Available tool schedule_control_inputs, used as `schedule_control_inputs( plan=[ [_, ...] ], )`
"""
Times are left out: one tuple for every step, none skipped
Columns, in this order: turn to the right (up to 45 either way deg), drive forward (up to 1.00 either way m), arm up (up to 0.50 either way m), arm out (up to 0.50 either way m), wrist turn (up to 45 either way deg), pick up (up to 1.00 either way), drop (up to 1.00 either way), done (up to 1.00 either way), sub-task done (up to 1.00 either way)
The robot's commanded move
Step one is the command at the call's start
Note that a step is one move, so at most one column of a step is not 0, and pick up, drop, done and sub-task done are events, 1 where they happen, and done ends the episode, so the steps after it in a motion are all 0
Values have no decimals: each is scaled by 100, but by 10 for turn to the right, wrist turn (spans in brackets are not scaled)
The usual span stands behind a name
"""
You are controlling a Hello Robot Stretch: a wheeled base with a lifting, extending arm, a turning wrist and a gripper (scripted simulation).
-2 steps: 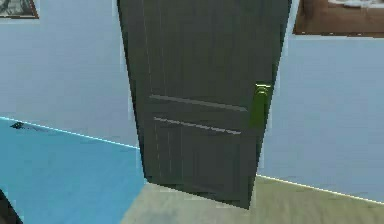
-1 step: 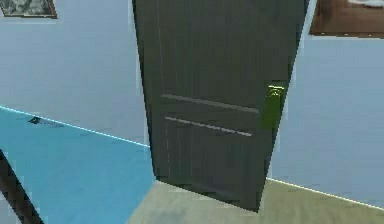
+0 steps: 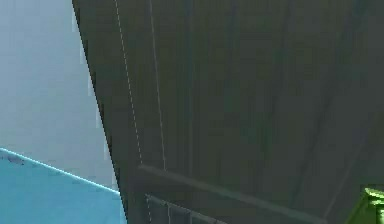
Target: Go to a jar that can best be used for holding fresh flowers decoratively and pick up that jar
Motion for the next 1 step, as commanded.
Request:
schedule_control_inputs(
  plan=[
    [-450,0,0,0,0,0,0,0,0]
  ],
)
